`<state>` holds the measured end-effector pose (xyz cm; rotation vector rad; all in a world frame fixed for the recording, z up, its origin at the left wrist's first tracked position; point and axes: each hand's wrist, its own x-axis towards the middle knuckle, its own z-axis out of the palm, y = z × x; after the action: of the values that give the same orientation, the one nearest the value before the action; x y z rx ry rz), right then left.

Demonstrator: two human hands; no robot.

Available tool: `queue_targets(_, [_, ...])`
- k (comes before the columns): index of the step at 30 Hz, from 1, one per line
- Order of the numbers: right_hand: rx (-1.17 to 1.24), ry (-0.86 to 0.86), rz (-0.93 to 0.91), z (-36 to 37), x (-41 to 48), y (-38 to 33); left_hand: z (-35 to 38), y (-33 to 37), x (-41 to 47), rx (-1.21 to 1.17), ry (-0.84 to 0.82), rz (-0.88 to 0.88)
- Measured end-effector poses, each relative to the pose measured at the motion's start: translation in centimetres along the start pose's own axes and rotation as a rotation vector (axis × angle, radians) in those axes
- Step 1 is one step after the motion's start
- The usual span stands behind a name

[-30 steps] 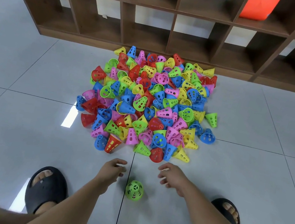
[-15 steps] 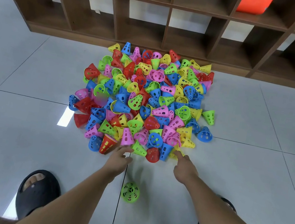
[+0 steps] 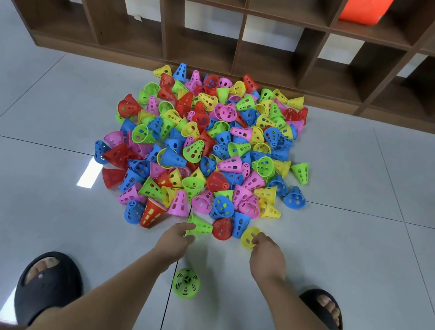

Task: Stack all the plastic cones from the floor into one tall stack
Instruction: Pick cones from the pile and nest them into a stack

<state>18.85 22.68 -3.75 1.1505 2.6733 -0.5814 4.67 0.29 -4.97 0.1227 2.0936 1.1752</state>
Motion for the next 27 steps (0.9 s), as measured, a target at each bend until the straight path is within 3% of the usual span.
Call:
queue_targets(6, [0.289,0.084,0.049,-0.3,-1.0,-1.7,-0.9,0.6,-1.5,-0.188,0.285,0.068])
queue_targets(12, [0.712,0.082,0.164,-1.0,-1.5,-4.3,-1.3,1.2,-3.5,-0.427,0.285,0.014])
queue_targets(16, [1.223,-0.086,0.354,-1.5,-2.0,-5.0,-1.3,1.9,-4.3,-0.492,0.222,-0.065])
queue_targets(20, [1.498,-0.327,0.445,-2.9,-2.8,-5.5,-0.9,1.4,-5.4,-0.367,-0.018,-0.135])
queue_targets(23, [1.541,-0.515,0.463,-3.1,-3.5,-5.5,-0.4,0.6,-6.3,-0.227,-0.120,-0.131])
queue_targets(27, [1.367,-0.770,0.382,-2.6,-4.8,-5.0,0.0,-0.3,-6.8,-0.150,-0.087,-0.112])
